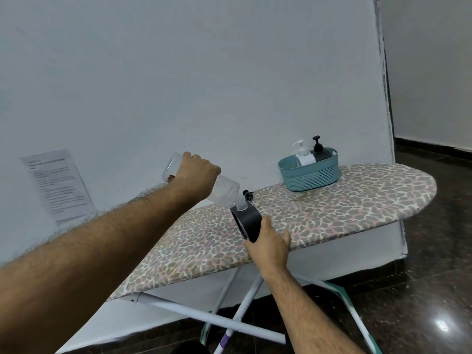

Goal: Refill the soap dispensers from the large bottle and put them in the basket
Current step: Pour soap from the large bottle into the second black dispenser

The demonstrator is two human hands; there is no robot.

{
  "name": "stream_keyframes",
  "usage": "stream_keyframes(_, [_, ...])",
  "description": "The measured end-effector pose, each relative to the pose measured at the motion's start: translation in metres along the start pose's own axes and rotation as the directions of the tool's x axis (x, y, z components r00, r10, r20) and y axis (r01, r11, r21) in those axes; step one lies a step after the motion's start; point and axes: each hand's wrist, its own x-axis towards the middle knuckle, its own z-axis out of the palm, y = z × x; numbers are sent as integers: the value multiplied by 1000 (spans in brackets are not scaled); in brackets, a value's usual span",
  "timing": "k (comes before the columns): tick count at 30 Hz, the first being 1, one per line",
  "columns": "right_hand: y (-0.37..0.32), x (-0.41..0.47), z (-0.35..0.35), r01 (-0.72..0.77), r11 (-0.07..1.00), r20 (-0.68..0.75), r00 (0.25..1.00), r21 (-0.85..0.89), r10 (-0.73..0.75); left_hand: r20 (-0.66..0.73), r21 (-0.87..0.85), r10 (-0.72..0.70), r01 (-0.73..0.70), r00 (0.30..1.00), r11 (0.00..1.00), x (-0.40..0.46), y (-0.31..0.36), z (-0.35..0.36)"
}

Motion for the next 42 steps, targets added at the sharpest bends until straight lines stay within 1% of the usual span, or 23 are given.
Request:
stream_keyframes(13, [-2, -2, -4, -3, 1000, 6, 1000, 9, 2, -9, 59, 47, -46, 999, 997, 8, 0, -6])
stream_keyframes(21, [-2, -2, -5, 0, 1000, 17, 1000, -14, 0, -23, 76, 78, -76, 997, 994, 12, 1, -10])
stream_keyframes(27, [-1, -2, -4, -3, 1000, 12, 1000, 12, 3, -20, 118, 106, -103, 994, 988, 15, 2, -16])
stream_keyframes(32, [-1, -1, -3, -3, 999, 5, 1000, 35, 3, -17, 128, 119, -116, 993, 985, 17, 3, -20])
stream_keyframes(42, [-1, -1, -3, 2, 1000, 16, 1000, 17, -2, -22, 144, 146, -142, 989, 979, 23, 5, -24])
